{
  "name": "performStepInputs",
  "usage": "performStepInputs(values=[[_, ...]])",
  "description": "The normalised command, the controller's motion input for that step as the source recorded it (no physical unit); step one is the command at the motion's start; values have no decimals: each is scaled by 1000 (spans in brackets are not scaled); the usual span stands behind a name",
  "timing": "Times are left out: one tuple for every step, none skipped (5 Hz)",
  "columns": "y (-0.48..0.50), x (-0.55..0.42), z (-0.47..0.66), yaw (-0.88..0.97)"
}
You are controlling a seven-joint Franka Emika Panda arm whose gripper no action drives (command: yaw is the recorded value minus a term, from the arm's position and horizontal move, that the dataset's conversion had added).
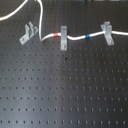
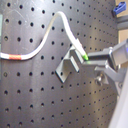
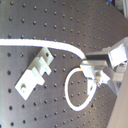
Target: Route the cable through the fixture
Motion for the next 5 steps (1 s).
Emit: performStepInputs(values=[[264,105,346,29],[252,120,339,23],[262,25,324,6],[325,-27,344,0],[335,-30,280,6]])
